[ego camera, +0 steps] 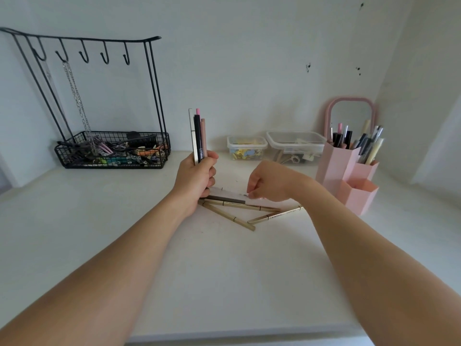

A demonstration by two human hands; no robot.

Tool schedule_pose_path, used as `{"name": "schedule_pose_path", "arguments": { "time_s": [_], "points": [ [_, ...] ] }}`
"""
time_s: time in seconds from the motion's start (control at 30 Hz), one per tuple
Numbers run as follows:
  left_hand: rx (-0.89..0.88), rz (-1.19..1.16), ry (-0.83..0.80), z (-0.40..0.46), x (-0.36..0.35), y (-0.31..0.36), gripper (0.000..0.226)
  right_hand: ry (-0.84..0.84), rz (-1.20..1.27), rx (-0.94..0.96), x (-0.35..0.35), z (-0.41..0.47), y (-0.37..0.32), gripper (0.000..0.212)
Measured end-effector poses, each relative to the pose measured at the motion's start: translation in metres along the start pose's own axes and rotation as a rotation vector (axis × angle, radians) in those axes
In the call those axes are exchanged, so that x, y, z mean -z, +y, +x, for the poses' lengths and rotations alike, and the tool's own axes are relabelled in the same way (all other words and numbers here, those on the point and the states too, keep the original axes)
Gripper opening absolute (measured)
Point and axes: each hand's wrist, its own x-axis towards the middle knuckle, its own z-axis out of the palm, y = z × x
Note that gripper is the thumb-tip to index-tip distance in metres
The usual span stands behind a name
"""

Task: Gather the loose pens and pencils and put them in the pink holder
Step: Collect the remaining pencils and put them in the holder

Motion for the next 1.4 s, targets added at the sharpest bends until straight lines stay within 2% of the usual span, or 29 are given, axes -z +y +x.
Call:
{"name": "schedule_pose_path", "arguments": {
  "time_s": [0.13, 0.23, 0.33, 0.43, 0.57, 0.73, 0.83, 1.03, 1.17, 1.3, 1.4],
  "points": [
    [0.003, -0.035, 0.009, 0.001, -0.001, -0.001, 0.004, 0.053, 0.103, -0.126, 0.009, -0.002, 0.005, 0.013],
    [0.002, -0.048, 0.005, 0.000, -0.002, -0.001, 0.010, 0.164, 0.618, -0.234, 0.012, -0.003, 0.005, 0.009],
    [-0.017, -0.028, -0.024, -0.002, -0.003, -0.002, 0.012, 0.237, 1.049, -0.121, 0.010, -0.002, -0.005, 0.005],
    [-0.035, -0.040, -0.067, -0.004, -0.005, 0.000, 0.021, 0.255, 1.156, -0.021, 0.006, -0.002, -0.018, 0.007],
    [-0.075, -0.063, -0.103, -0.010, -0.008, 0.003, 0.035, 0.257, 1.061, 0.027, -0.007, -0.002, -0.031, 0.009],
    [-0.096, -0.042, -0.039, -0.008, -0.010, 0.002, 0.032, 0.300, 0.991, 0.087, -0.027, -0.001, -0.046, 0.008],
    [-0.105, -0.005, 0.017, -0.005, -0.008, 0.000, 0.021, 0.333, 0.993, 0.101, -0.032, 0.000, -0.050, 0.009],
    [-0.140, 0.102, 0.014, -0.005, -0.006, -0.003, 0.018, 0.328, 0.935, 0.081, -0.033, 0.000, -0.048, 0.011],
    [-0.144, 0.119, 0.049, -0.003, -0.004, -0.002, 0.010, 0.256, 0.750, 0.018, -0.019, 0.003, -0.040, 0.017],
    [-0.114, 0.048, 0.105, 0.000, 0.000, 0.001, 0.017, 0.121, 0.202, 0.070, -0.011, 0.001, -0.024, 0.023],
    [-0.083, 0.003, 0.118, 0.001, 0.003, 0.002, 0.023, 0.048, 0.090, 0.077, -0.015, -0.002, -0.020, 0.023]
  ]
}}
